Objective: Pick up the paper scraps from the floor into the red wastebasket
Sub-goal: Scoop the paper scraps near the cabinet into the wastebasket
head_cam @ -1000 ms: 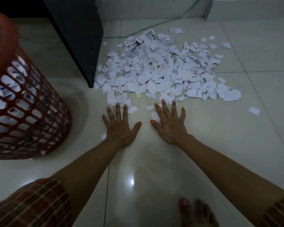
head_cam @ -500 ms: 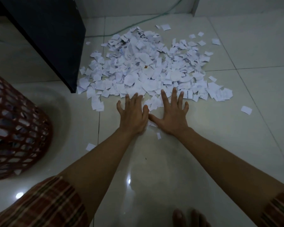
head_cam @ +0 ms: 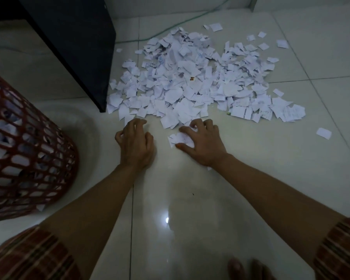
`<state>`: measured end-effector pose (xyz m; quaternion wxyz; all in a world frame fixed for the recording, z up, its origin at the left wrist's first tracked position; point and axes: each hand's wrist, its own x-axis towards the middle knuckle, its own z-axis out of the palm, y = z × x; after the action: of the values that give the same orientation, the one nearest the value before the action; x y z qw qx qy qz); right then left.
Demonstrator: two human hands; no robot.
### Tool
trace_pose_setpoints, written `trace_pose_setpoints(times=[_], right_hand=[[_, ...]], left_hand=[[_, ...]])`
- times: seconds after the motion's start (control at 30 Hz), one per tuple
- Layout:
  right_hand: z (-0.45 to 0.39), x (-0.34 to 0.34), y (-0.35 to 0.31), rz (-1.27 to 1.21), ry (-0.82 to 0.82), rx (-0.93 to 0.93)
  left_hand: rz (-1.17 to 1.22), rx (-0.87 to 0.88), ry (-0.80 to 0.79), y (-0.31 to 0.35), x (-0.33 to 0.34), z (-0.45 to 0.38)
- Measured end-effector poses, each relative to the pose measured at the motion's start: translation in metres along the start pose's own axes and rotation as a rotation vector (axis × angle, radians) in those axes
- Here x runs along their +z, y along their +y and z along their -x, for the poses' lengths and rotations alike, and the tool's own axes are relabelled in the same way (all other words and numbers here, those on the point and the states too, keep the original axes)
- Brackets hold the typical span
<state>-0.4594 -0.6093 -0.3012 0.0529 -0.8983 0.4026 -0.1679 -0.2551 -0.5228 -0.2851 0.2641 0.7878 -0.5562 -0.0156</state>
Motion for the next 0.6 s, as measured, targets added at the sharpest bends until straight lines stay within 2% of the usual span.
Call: trace_pose_setpoints(times=[0.17, 0.47, 0.6], right_hand=[[0.001, -0.006, -0.008, -0.066, 0.020, -0.052], [-0.002, -0.015, -0.014, -0.022, -0.276, -0.094], [-0.004, -0.019, -0.008, -0.179, -0.161, -0.037]], left_hand=[[-0.038, -0.064, -0.069, -0.003, -0.004, 0.002], [-0.065, -0.086, -0.094, -0.001, -0.012, -0.006], [-0.063, -0.142, -0.222, -0.004, -0.007, -0.013]])
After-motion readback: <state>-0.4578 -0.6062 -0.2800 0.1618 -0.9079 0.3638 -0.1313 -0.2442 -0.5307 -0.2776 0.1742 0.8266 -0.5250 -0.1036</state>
